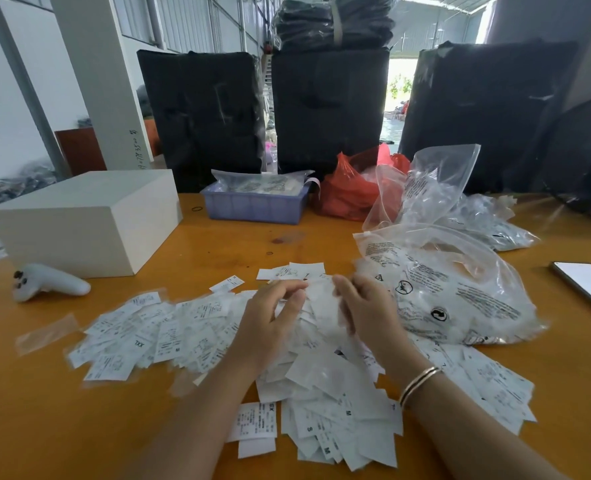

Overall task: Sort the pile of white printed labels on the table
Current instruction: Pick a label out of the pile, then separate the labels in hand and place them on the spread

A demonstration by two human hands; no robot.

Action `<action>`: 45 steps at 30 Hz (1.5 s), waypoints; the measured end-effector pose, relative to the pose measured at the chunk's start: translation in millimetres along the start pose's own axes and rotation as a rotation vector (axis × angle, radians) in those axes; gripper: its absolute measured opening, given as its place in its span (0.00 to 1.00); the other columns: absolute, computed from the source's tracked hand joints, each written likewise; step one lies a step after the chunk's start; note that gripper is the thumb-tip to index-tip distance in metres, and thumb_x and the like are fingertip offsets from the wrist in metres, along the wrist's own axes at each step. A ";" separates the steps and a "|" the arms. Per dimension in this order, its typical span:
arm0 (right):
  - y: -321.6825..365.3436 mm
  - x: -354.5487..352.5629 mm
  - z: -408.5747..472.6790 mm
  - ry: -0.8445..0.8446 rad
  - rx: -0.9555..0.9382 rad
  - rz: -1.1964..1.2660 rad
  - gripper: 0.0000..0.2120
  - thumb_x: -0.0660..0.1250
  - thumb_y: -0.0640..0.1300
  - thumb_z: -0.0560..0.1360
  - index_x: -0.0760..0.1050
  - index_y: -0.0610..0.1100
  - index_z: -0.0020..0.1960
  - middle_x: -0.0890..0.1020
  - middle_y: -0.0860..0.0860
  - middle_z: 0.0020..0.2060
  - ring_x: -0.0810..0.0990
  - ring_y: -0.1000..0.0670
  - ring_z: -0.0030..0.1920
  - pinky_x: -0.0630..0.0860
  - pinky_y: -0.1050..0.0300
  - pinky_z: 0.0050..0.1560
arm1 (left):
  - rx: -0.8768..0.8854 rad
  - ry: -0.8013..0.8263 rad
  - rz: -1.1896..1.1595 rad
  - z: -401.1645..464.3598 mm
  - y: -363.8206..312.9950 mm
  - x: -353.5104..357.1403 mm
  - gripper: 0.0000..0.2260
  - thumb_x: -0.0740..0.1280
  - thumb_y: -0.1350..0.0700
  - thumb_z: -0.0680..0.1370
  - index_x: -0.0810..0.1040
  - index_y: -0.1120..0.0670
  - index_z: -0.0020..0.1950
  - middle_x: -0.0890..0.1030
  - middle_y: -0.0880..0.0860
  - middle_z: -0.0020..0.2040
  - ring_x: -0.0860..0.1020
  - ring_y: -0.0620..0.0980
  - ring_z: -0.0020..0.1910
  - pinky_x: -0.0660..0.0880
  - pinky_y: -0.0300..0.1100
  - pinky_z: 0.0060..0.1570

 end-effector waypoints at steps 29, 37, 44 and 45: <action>-11.9 -14.0 9.6 -0.219 -0.220 -0.926 0.11 0.60 0.49 0.79 0.71 0.50 0.60 0.77 0.52 0.52 0.77 0.51 0.47 0.71 0.60 0.42 | -0.263 -0.359 -0.147 5.5 24.2 -22.2 0.14 0.70 0.56 0.75 0.75 0.36 0.51 0.81 0.43 0.42 0.78 0.36 0.42 0.74 0.31 0.40; -4.2 8.2 4.8 -0.089 -0.437 -0.882 0.11 0.61 0.43 0.78 0.79 0.50 0.57 0.79 0.54 0.52 0.74 0.49 0.55 0.62 0.54 0.53 | -0.333 -0.400 -0.177 4.6 29.0 -19.1 0.06 0.69 0.47 0.76 0.82 0.48 0.42 0.82 0.49 0.36 0.81 0.50 0.42 0.77 0.38 0.38; -32.5 11.3 16.4 0.118 -0.063 -0.904 0.18 0.56 0.54 0.78 0.74 0.48 0.63 0.73 0.50 0.61 0.66 0.47 0.65 0.58 0.49 0.65 | -0.289 -0.361 -0.316 4.9 21.4 -17.6 0.02 0.70 0.55 0.76 0.80 0.50 0.43 0.84 0.45 0.39 0.82 0.44 0.42 0.79 0.39 0.44; -32.5 10.1 18.0 0.128 -0.032 -0.851 0.19 0.58 0.55 0.78 0.73 0.49 0.65 0.72 0.51 0.61 0.66 0.47 0.65 0.57 0.49 0.65 | -0.283 -0.349 -0.339 5.1 20.2 -17.0 0.01 0.69 0.55 0.76 0.80 0.51 0.44 0.85 0.45 0.40 0.82 0.43 0.42 0.78 0.36 0.42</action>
Point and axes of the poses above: each hand's wrist, its own z-axis towards the middle knuckle, its own x-axis out of the palm, y = z × x, the point moved 4 cm from there along z, towards the middle knuckle
